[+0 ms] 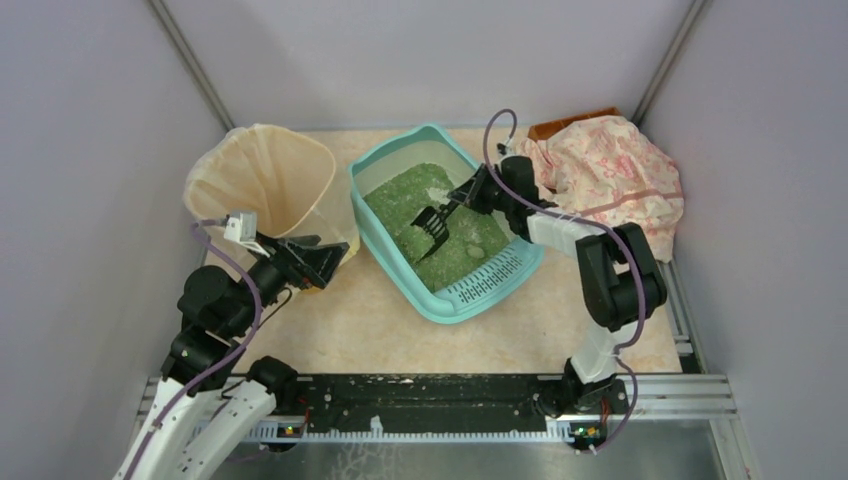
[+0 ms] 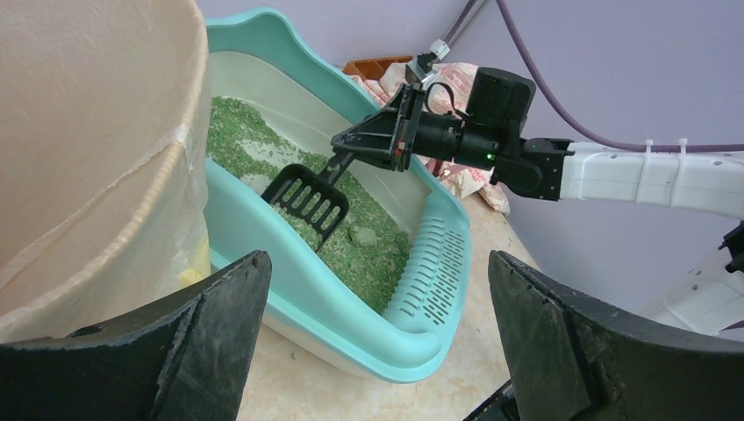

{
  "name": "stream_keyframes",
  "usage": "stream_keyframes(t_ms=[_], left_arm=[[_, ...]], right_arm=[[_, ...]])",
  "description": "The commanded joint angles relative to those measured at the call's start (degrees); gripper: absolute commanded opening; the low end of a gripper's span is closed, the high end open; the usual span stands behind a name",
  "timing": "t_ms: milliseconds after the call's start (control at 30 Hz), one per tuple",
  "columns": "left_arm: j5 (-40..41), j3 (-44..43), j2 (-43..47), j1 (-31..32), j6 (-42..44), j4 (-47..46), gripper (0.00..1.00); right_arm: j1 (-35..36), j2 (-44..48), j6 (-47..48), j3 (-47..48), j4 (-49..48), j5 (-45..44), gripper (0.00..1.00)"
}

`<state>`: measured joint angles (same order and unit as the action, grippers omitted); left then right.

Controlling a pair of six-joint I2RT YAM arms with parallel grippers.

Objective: Clean the litter box

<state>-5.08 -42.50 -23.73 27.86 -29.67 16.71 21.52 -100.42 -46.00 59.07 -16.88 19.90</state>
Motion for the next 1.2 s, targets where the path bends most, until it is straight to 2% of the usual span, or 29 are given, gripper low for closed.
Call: stream_keyframes(t_ms=[0,367,667,833,1000,1100,1167], left_arm=[[-0.53,-0.85,0.46,-0.10,0.32,-1.03,0.99],[-1.11,-1.27,-0.94,-0.13,0.36,-2.02,0.99],[-1.29,-1.46,-1.53,-0.12,-0.01,-1.95,0.99],[-2.07,-0.35,-2.47,-0.15,-0.98,-4.65,0.99],[-4.44,-2.26,-4.03,-0.10,-1.59,-4.07,0.99],[-2.81,-0.72,-3.28,-0.12,-1.23,-5.49,0.99],[-3.29,-0.50,-3.57,-0.12,-1.41,-6.12,0.99]], right_arm=[[-2.22,5.11,-1.27,2.89,-1.87,2.03,0.00],[-8.67,8.18,-1.92,0.87,-4.98,4.56,0.00],[-17.27,8.31,-8.43,-4.79,-17.41,12.41,0.00],[-14.60,5.24,-11.18,-6.92,-22.87,13.65,0.00],[-17.42,6.47,-12.61,-9.79,-24.98,11.14,0.00],[-15.00,4.46,-13.16,-7.78,-24.64,14.87,0.00],[-16.93,5.40,-15.98,-9.84,-28.16,14.55,0.00]])
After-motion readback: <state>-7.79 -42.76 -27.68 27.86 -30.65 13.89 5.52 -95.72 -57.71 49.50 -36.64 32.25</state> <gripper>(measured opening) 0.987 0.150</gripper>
